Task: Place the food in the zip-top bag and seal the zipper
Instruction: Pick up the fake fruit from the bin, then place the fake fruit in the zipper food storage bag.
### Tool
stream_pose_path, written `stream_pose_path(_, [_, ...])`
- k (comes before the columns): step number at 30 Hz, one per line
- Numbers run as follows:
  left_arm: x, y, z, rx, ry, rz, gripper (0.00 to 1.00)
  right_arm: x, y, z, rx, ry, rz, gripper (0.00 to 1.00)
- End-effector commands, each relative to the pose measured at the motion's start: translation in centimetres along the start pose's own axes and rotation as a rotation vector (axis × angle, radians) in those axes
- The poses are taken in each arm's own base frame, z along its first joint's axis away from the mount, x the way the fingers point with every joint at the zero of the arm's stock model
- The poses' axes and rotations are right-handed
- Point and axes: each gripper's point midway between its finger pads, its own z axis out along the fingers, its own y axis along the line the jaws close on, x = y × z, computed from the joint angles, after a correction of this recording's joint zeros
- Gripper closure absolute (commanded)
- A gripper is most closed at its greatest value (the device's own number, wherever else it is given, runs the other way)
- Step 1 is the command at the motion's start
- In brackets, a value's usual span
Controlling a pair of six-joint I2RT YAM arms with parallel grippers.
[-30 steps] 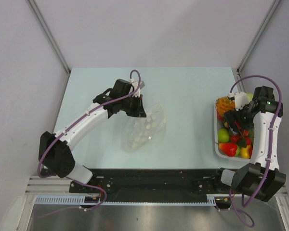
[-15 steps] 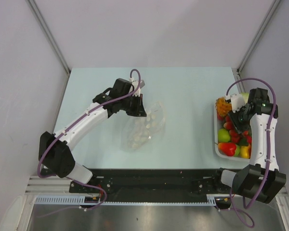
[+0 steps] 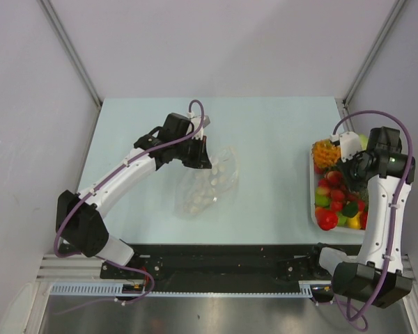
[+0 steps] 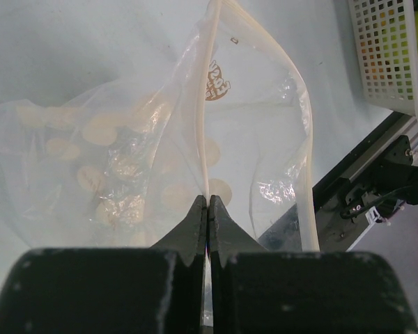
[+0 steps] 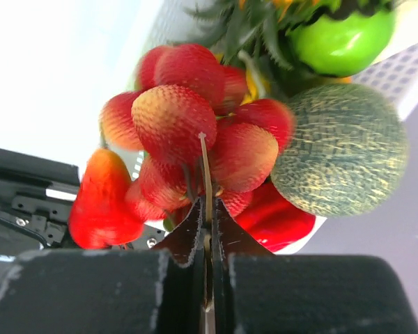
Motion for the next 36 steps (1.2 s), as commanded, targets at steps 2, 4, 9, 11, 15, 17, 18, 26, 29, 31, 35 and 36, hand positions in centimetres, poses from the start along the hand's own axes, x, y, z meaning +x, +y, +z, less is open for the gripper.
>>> stream_pose_path(2, [-1.7,-1.4,-1.4,0.033,-0.052,0.052,1.0,-1.7,1.2,-4.5,-0.013,-0.108,0.023,1.0])
stream_pose_path(4, [-1.6,-1.4,-1.5,0.033,-0.052,0.053,1.0,-2.4,1.7,-5.3,-0.043,-0.141,0.027,1.0])
stream_pose_path(9, [-1.6,-1.6,-1.6,0.044,-0.05,0.056,1.0,-6.2,2.5,-9.2,-0.079,-0.317,0.026,1.0])
stream_pose_path(11, [-1.6,-1.8,-1.7,0.053,-0.054,0.059,1.0,-8.3,2.9,-10.8,-0.109,-0.407,0.012,1.0])
stream_pose_path(15, [-2.0,-2.3,-1.9,0.075,-0.077,0.063,1.0,-12.1,4.1,-13.1,-0.194,-0.552,0.003,1.0])
stream_pose_path(17, [-2.2,-2.4,-1.9,0.08,-0.078,0.061,1.0,-14.2,4.9,-13.9,-0.253,-0.623,-0.023,1.0])
stream_pose_path(18, [-2.3,-2.6,-2.0,0.09,-0.079,0.052,1.0,-15.1,5.4,-14.7,-0.275,-0.654,-0.021,1.0])
stream_pose_path(26, [-3.1,-5.3,-3.0,0.218,-0.113,0.027,1.0,-21.9,10.8,-19.3,-0.554,-0.946,-0.092,1.0])
stream_pose_path(29, [-3.7,-6.4,-3.6,0.268,-0.137,0.009,1.0,-23.5,14.2,-19.8,-0.708,-0.982,-0.1,1.0])
stream_pose_path(31, [-3.8,-6.8,-3.9,0.299,-0.143,-0.005,1.0,-24.7,15.4,-20.5,-0.76,-1.037,-0.107,1.0])
stream_pose_path(35, [-4.6,-8.0,-4.7,0.38,-0.176,-0.038,1.0,-25.7,19.6,-19.0,-0.96,-0.985,0.01,1.0])
stream_pose_path(36, [-4.5,-7.8,-4.7,0.383,-0.179,-0.049,1.0,-26.1,21.0,-19.7,-1.0,-1.021,-0.015,1.0])
